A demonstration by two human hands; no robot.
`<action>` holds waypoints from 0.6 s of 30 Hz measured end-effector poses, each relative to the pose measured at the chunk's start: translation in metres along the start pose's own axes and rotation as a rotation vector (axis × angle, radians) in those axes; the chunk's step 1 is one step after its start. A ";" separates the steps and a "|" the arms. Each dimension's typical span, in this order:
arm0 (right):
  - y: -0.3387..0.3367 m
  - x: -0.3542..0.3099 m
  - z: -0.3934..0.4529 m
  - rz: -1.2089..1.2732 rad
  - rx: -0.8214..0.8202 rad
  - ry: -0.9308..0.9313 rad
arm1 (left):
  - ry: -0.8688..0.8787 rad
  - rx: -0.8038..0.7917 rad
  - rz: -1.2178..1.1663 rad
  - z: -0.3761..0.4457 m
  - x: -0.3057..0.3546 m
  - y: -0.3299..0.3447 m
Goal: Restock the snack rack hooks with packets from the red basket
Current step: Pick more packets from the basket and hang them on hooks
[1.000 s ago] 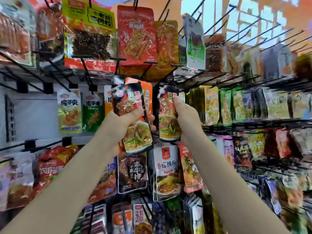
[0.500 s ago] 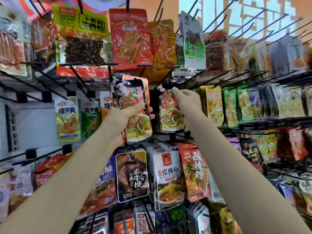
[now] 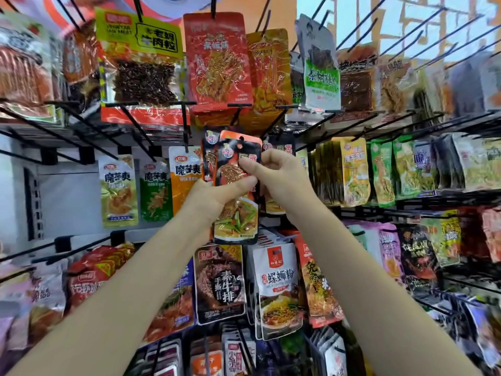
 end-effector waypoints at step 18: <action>-0.053 0.035 0.026 0.134 0.284 0.264 | 0.042 0.025 -0.120 0.026 -0.006 -0.024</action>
Point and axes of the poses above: each hand's wrist, its own z-axis towards the middle knuckle, its own y-axis out of the palm, x = y × z, the point moved 9 cm from there along z, towards the middle knuckle, and after that the axes turned 12 degrees about -z, right-handed, at the moved point
